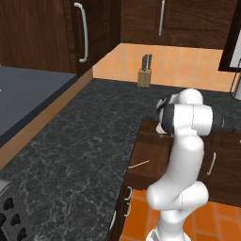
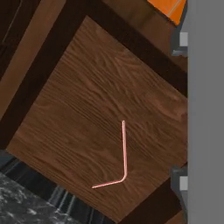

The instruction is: Take a straw from the drawer in front and place it inside the glass cup on the dining counter.

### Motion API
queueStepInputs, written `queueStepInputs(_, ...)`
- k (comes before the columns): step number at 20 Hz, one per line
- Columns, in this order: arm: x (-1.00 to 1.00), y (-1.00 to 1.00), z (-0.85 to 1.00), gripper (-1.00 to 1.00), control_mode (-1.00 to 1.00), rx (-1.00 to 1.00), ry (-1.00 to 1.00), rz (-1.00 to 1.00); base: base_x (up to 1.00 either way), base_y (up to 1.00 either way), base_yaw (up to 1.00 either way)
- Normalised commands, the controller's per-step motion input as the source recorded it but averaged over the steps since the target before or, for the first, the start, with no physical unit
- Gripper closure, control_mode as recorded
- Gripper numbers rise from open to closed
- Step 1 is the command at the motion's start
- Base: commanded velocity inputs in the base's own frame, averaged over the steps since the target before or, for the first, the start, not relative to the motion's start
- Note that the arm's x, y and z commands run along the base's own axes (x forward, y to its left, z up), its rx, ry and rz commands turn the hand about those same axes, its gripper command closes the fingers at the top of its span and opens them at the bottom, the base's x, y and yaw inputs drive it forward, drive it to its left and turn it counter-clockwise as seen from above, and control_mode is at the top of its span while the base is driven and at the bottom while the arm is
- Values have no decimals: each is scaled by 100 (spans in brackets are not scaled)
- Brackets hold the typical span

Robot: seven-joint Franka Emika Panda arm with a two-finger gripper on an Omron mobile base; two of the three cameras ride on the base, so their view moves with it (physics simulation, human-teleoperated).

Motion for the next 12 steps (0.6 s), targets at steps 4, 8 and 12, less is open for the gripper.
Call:
queueStepInputs(4,44,15,-50,-100,-100,-1,0,4,0,0,0)
queueStepInputs(8,31,17,-55,-100,-100,0,0,6,0,0,0)
queueStepInputs(12,21,22,-61,-100,-100,0,0,5,0,0,0)
